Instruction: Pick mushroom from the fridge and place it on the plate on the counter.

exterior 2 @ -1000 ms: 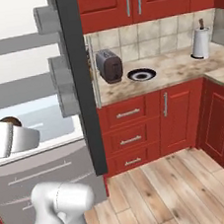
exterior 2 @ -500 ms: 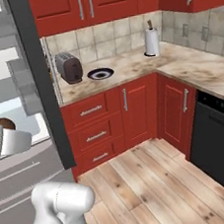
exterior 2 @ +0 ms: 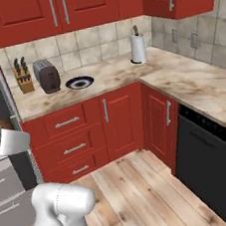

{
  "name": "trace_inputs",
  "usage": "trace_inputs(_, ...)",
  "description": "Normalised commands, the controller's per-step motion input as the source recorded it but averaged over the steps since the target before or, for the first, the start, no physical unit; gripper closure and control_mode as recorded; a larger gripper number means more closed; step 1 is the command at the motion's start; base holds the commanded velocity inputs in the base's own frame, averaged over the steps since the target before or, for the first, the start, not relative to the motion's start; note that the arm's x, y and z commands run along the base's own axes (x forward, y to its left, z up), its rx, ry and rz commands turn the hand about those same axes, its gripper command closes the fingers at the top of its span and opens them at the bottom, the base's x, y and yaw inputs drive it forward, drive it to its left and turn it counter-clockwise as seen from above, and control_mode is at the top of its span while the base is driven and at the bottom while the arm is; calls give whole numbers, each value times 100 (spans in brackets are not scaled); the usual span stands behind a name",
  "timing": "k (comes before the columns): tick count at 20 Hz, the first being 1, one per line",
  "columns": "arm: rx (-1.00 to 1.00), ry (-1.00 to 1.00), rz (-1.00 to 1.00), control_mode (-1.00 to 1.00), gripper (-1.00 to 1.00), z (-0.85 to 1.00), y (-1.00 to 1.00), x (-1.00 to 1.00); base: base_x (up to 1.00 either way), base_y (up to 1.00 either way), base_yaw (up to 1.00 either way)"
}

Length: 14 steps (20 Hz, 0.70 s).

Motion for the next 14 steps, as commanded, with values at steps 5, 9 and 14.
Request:
trace_inputs(5, 0, 0, 0, 100, 100, 0, 0, 0, 73, -48, 23)
trace_inputs(9, 0, 0, 0, 100, 100, 0, 0, 0, 98, -33, 46)
trace_inputs(14, 0, 0, 0, 100, 100, 0, 0, 0, 96, -39, 53)
